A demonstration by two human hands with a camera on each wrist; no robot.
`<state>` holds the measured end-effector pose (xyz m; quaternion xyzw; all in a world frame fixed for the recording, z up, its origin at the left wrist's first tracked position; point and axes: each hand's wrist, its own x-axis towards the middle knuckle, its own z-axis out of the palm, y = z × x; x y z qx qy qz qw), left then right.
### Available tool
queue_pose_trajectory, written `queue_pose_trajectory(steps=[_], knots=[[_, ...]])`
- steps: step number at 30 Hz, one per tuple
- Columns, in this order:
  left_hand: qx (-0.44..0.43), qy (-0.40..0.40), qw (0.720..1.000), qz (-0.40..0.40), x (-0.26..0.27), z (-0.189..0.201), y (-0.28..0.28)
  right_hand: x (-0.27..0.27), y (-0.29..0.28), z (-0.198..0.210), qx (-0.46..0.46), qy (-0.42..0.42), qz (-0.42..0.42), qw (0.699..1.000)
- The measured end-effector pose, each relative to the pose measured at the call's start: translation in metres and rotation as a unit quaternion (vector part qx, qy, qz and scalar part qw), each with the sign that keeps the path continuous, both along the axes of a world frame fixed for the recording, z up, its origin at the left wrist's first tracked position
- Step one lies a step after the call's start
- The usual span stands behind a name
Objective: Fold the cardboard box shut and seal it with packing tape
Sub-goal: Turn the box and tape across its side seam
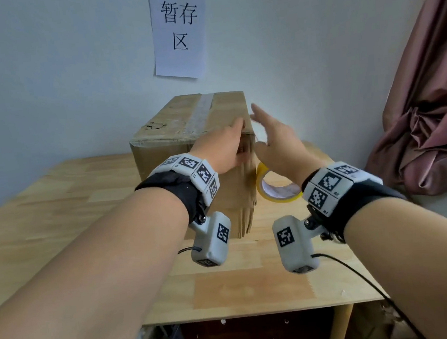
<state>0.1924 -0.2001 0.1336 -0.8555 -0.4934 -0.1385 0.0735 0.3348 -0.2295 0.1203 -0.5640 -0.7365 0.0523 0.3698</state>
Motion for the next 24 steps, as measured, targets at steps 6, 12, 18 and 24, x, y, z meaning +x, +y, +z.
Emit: queue_pose_trajectory(steps=[6, 12, 18, 24], knots=[[0.033, 0.01, 0.999, 0.037, -0.068, -0.005, 0.0, -0.025, 0.004, 0.005, 0.033, -0.306, -0.059, 0.95], [0.068, 0.021, 0.994, 0.079, -0.122, -0.011, -0.003, -0.038, 0.004, 0.007, 0.003, -0.304, -0.111, 0.946], [0.068, 0.029, 0.982, 0.172, -0.172, -0.013, 0.001, -0.044, 0.0, 0.008, -0.037, -0.228, -0.097, 0.968], [0.114, -0.048, 0.974, 0.19, -0.139, -0.017, -0.009, -0.025, 0.016, 0.042, -0.149, -0.066, -0.013, 0.987]])
